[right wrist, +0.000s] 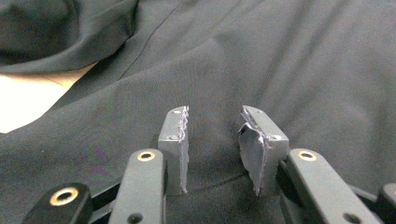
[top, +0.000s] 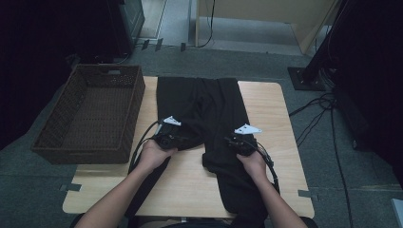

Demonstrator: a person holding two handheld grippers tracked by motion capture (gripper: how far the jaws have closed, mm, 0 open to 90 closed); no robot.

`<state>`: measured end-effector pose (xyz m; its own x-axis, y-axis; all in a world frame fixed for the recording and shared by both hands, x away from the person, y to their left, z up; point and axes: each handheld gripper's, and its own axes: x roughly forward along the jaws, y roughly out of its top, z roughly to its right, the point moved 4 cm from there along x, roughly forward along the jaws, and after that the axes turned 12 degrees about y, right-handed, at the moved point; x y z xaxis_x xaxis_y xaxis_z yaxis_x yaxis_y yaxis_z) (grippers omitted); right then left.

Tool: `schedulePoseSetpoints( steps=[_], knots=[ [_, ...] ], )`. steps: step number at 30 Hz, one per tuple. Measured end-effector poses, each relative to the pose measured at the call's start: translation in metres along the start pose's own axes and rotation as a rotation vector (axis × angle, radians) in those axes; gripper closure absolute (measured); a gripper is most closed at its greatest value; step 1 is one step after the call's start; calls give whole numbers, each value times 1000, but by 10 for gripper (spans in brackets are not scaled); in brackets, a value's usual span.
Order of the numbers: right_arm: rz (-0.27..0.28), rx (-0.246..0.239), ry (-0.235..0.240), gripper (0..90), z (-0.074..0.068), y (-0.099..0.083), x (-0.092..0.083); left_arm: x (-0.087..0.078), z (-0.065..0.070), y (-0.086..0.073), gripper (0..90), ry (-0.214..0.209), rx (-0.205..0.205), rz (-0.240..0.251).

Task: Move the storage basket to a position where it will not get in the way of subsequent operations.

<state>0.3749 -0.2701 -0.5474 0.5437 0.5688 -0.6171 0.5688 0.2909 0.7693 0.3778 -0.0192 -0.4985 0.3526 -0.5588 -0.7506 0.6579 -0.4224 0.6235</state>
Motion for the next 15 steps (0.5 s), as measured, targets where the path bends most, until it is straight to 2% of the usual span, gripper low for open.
schedulePoseSetpoints(
  steps=[3, 4, 5, 7, 10, 13, 15],
  knots=[
    [0, 1, -2, 630, 0, 0, 0, -3, 15, 13, 900, -98, -46, 36],
    [1, 1, -2, 631, 0, 0, 0, -4, 17, 18, 900, -116, -55, 54],
    [0, 1, -2, 631, 0, 0, 0, -4, 18, 24, 900, -108, -65, 77],
    [0, 1, -2, 631, 0, 0, 0, 0, 10, 32, 900, -67, -79, 87],
    [-2, 4, -1, 631, 0, 0, 0, 12, -12, 33, 900, 52, -76, 52],
    [-1, 4, 0, 631, 0, 0, 0, 20, -36, 25, 900, 115, -126, 13],
    [0, 5, 0, 631, 0, 0, 0, 23, -46, 19, 900, 143, -141, 6]
  ],
)
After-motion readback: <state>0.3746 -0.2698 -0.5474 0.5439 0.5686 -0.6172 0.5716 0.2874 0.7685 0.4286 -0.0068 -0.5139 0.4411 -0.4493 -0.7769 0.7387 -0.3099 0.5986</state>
